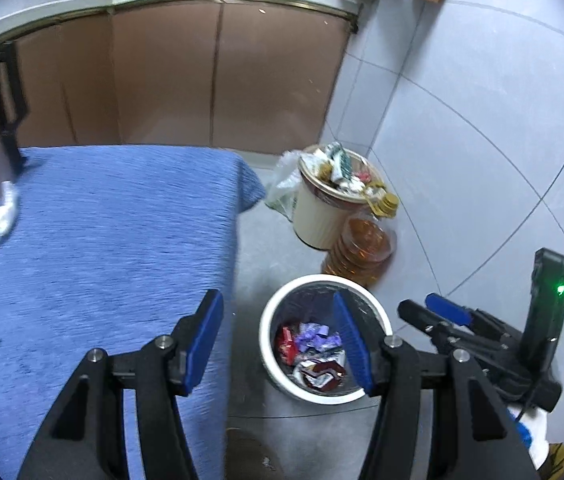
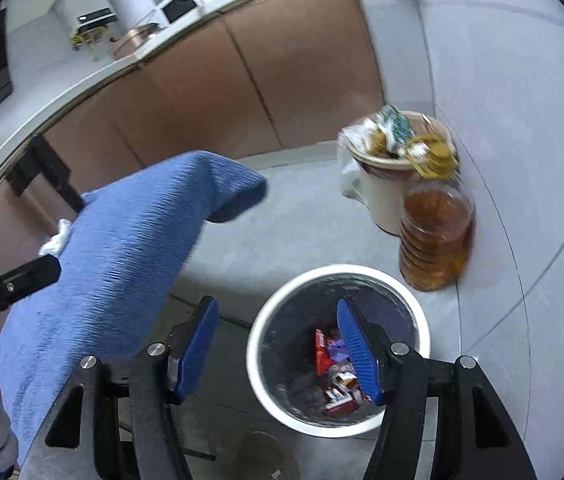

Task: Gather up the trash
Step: 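Move both tools back to the towel toward the remaining wrappers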

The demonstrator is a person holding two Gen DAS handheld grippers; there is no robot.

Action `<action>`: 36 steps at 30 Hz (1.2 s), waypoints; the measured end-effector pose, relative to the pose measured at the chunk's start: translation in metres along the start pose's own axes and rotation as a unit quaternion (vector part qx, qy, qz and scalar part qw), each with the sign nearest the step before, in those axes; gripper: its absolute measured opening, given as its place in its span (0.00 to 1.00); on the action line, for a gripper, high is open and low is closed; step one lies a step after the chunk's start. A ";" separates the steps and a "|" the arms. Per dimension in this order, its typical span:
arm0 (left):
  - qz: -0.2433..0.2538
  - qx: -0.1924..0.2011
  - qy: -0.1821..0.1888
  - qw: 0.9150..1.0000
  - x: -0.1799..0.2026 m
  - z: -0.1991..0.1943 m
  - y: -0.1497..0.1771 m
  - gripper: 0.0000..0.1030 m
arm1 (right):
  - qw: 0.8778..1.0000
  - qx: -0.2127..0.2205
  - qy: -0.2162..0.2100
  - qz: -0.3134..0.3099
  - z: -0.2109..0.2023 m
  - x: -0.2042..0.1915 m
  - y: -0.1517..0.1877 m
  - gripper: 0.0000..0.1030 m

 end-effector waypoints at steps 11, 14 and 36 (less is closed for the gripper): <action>-0.053 0.045 -0.046 0.997 -0.095 -0.066 0.004 0.53 | 0.996 0.028 -0.038 -0.081 -0.029 -0.106 -0.024 0.59; -0.069 0.059 -0.064 0.994 -0.132 -0.088 0.003 0.53 | 0.992 0.034 -0.050 -0.107 -0.033 -0.138 -0.032 0.59; -0.151 0.045 -0.175 0.972 -0.393 -0.086 0.028 0.53 | 0.953 -0.071 -0.178 -0.236 0.118 -0.400 -0.046 0.61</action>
Point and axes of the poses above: each gripper's, at about its wrist camera, not at the fingertips, and z roughly the way its jaws point, x to its right, y to its underside, the point moved 9 cm from there along z, roughly the way its jaws point
